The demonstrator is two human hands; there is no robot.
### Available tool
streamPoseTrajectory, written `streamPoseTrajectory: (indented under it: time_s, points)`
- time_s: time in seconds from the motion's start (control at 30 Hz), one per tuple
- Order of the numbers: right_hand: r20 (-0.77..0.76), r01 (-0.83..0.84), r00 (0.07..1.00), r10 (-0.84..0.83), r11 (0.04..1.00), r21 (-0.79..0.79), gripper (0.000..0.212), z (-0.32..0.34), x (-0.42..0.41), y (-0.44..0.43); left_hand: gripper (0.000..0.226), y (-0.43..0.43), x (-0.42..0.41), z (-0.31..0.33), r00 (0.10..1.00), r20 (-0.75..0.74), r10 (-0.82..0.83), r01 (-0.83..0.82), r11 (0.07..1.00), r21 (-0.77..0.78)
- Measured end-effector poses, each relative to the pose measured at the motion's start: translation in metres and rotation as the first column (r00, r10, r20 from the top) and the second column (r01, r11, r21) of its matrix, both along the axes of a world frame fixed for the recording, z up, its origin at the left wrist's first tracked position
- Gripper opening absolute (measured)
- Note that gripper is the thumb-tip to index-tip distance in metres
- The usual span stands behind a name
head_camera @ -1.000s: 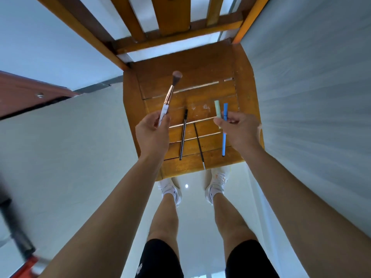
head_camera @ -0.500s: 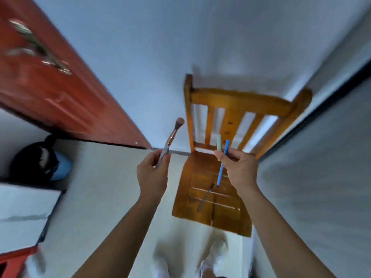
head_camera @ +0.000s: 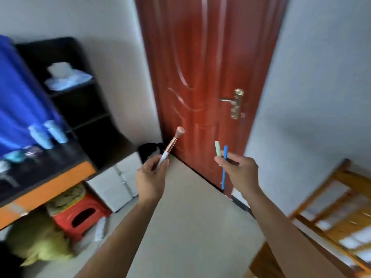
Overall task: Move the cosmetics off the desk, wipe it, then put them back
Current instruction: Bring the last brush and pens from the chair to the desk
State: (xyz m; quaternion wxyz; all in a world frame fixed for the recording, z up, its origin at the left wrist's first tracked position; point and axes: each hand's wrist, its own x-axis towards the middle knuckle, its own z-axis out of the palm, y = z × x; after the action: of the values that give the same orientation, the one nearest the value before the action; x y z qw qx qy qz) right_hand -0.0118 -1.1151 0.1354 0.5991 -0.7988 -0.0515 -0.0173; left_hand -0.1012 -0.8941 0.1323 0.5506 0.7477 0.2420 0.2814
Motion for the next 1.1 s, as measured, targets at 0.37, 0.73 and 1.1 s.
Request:
streamPoseTrajectory:
  time_s: [0.37, 0.73, 1.1]
  points:
    - [0.076, -0.479, 0.871, 0.486, 0.873, -0.093, 0.012, 0.023, -0.093, 0.398, 0.011, 0.347, -0.204, 0.027, 0.872, 0.039, 0.489, -0.490, 0.869, 0.063]
    - [-0.018, -0.665, 0.745, 0.666, 0.741, -0.093, 0.012, -0.045, -0.045, 0.629, 0.006, 0.515, -0.173, -0.038, 0.769, -0.114, 0.629, -0.632, 0.775, 0.007]
    - [-0.203, -0.740, 0.659, 0.724, 0.673, -0.002, 0.018, -0.085, 0.070, 0.829, 0.006, 0.691, -0.045, -0.081, 0.682, -0.326, 0.655, -0.719, 0.683, -0.131]
